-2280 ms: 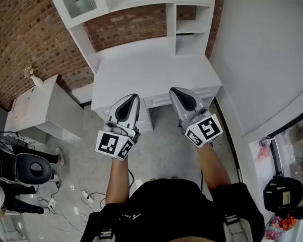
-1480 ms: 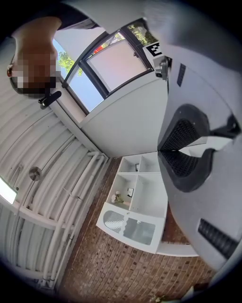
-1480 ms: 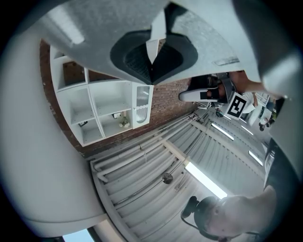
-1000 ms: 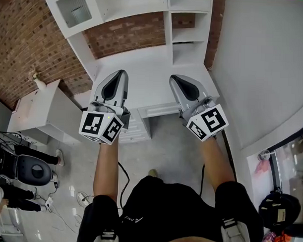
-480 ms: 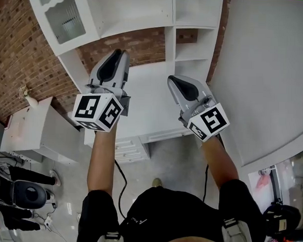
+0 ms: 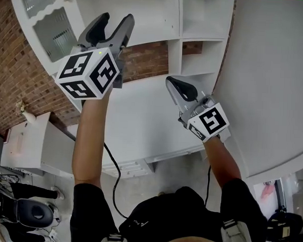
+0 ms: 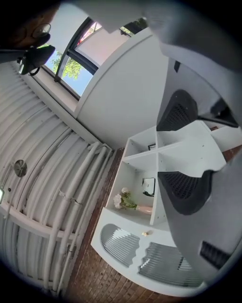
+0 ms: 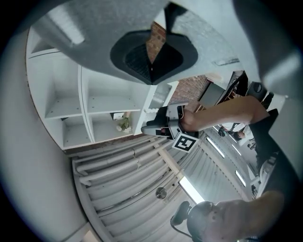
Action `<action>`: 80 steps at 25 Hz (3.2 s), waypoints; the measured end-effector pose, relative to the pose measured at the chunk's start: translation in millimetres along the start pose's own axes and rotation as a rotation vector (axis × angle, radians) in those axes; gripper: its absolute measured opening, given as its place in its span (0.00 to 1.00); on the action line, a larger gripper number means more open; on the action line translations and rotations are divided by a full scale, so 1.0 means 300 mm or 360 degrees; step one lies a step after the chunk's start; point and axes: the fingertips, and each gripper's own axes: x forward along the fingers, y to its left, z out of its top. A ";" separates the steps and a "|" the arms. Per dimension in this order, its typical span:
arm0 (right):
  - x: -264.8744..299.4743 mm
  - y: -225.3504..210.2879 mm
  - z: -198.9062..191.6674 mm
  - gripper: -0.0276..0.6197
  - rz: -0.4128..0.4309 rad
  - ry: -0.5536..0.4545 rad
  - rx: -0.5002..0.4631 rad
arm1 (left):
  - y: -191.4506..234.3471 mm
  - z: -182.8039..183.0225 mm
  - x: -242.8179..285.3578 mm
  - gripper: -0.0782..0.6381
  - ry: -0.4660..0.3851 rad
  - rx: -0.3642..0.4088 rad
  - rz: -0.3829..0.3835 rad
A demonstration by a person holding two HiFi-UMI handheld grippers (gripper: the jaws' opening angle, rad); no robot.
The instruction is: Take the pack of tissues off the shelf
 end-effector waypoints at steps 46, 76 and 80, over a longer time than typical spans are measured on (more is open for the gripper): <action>0.162 -0.593 -0.235 0.05 0.0276 -0.0156 -0.0133 | 0.656 -0.092 1.027 0.76 0.0800 0.0133 0.0765; 0.195 -0.483 -0.186 0.05 0.0323 -0.0241 0.0001 | 0.371 0.179 0.682 0.48 0.0181 0.0351 0.0415; 0.213 -0.452 -0.188 0.05 0.0332 -0.0297 -0.0015 | 0.309 0.149 0.517 0.48 0.0051 0.0275 0.0363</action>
